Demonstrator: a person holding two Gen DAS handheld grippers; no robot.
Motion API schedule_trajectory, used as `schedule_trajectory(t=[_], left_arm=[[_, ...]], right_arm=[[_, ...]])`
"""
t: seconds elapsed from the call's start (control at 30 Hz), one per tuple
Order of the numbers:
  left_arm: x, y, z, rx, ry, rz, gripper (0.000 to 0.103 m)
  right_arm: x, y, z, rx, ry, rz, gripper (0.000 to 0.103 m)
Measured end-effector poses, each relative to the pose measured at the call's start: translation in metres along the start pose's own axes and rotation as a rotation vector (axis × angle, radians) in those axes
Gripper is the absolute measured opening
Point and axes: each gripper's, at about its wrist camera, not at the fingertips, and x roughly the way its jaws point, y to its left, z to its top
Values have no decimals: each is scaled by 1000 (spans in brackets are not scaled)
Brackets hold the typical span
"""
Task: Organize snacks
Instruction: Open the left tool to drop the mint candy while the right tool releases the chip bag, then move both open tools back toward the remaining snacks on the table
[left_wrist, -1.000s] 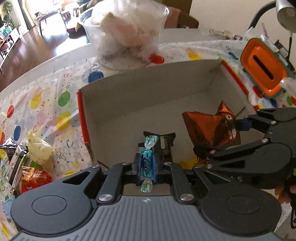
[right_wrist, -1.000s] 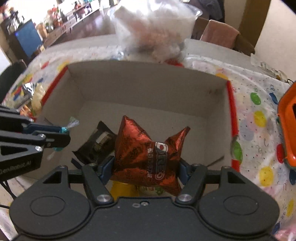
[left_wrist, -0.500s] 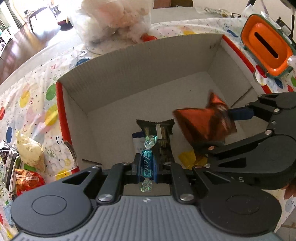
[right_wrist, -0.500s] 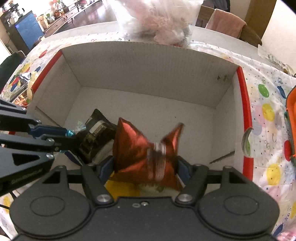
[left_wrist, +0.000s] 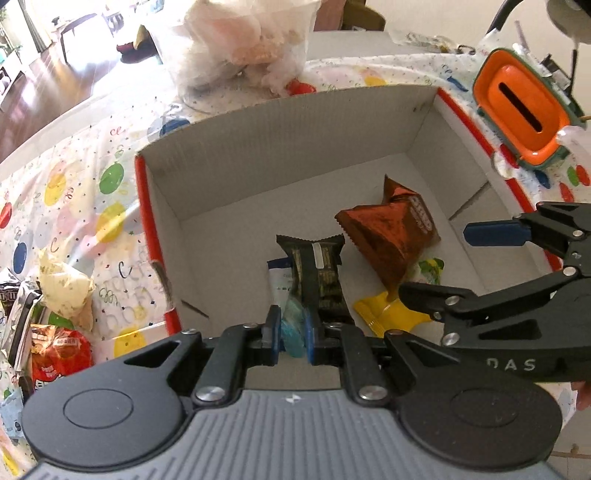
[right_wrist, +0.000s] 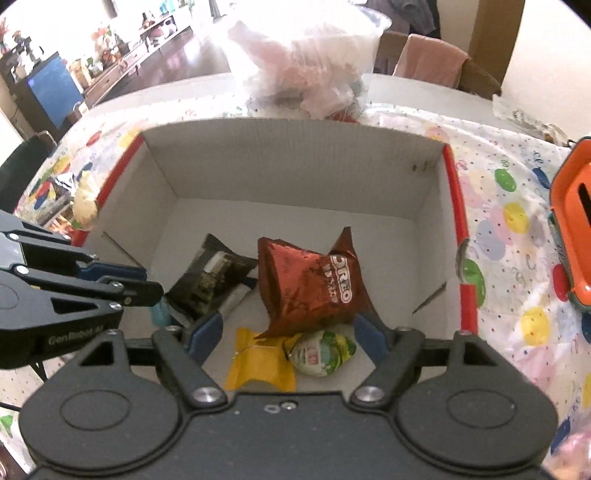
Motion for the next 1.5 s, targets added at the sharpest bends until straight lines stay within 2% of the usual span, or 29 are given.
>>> schedule_trajectory(t=[0.23,0.4,0.9,0.97,1.03,1.07,1.2,1.3,1.5], left_arm=[[-37,13,-18,7,-81,-36,14],[-64,26,-33,1,-139,-52,25],[-119,80,-80,-19,-249,-60,30],[-125,89,-87,-33,-259,-64,35],[-132,99,-95,-45,-279,-67,58],[-135,103,-100,-50,-291,-60,61],[-148,119,-115,-49,-326,-56,64],[-154,136,-128,-72,-344,-53,74],[-164,172,-150,-82,-374,-23,74]], right_arm=[[-36,10,-8,80,-87,-11,82],[-58,25,-14,104,-142,1,83],[-101,99,-26,104,-285,66,88],[-104,110,-27,97,-299,81,93],[-106,123,-27,82,-312,90,95],[-106,128,-27,77,-316,92,95],[-106,149,-26,62,-324,112,98],[-106,165,-25,47,-335,126,101],[-100,199,-24,19,-338,133,103]])
